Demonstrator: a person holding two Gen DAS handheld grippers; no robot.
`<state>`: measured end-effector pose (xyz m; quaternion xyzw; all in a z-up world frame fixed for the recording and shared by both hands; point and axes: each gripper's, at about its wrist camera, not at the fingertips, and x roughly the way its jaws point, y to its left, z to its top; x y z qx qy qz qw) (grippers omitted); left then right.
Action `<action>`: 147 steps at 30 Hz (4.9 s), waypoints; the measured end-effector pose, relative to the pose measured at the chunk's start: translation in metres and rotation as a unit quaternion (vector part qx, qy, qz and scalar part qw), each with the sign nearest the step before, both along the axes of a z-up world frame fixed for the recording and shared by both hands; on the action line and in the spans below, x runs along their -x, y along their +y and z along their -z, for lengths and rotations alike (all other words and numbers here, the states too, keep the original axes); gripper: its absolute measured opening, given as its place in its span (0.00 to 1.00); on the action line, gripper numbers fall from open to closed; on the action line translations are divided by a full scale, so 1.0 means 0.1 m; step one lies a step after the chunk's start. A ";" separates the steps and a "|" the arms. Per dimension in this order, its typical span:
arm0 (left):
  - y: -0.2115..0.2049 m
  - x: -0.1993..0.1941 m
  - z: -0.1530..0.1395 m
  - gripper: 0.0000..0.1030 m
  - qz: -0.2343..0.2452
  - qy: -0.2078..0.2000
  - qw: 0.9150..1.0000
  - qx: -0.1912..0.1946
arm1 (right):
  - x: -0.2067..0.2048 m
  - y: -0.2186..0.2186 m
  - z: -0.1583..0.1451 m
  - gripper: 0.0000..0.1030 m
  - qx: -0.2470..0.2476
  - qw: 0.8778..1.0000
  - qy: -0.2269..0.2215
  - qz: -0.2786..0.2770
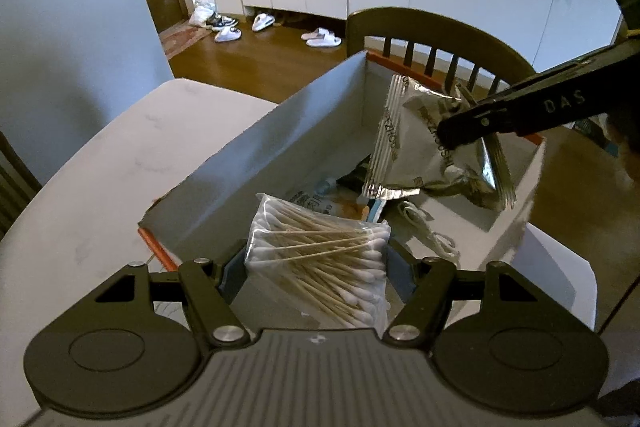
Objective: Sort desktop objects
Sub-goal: 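Carry the swab bag and foil pouch with both grippers over the shoebox, then open the left gripper to drop the swab bag while the right gripper releases the foil pouch, then move both grippers back from the shoebox to the black bag and blue packet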
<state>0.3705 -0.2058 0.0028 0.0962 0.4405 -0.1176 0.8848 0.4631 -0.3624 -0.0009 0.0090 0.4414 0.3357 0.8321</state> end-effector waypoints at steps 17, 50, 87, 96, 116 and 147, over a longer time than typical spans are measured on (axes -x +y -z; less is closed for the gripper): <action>-0.05 -0.35 0.36 0.68 0.010 0.053 0.998 -0.035 | -0.32 0.25 0.34 0.26 0.017 0.999 0.035 -0.003; 0.00 -0.50 0.56 0.68 0.030 0.112 0.992 -0.040 | -0.44 0.35 0.54 0.30 0.038 0.997 0.064 -0.034; -0.02 0.01 0.08 0.81 -0.015 0.059 0.998 0.031 | -0.06 0.26 0.14 0.78 0.016 0.997 0.010 -0.080; 0.01 0.15 0.04 0.88 -0.039 0.049 0.997 0.050 | 0.11 0.24 0.00 0.82 0.016 0.995 -0.020 -0.100; 0.27 0.77 -0.22 0.92 -0.101 -0.001 0.990 0.093 | 0.60 0.40 -0.31 0.83 0.013 0.989 -0.077 -0.122; 1.42 1.80 -0.22 0.92 -0.175 -0.029 0.980 0.086 | 1.46 1.62 -0.33 0.83 0.014 0.984 -0.082 -0.159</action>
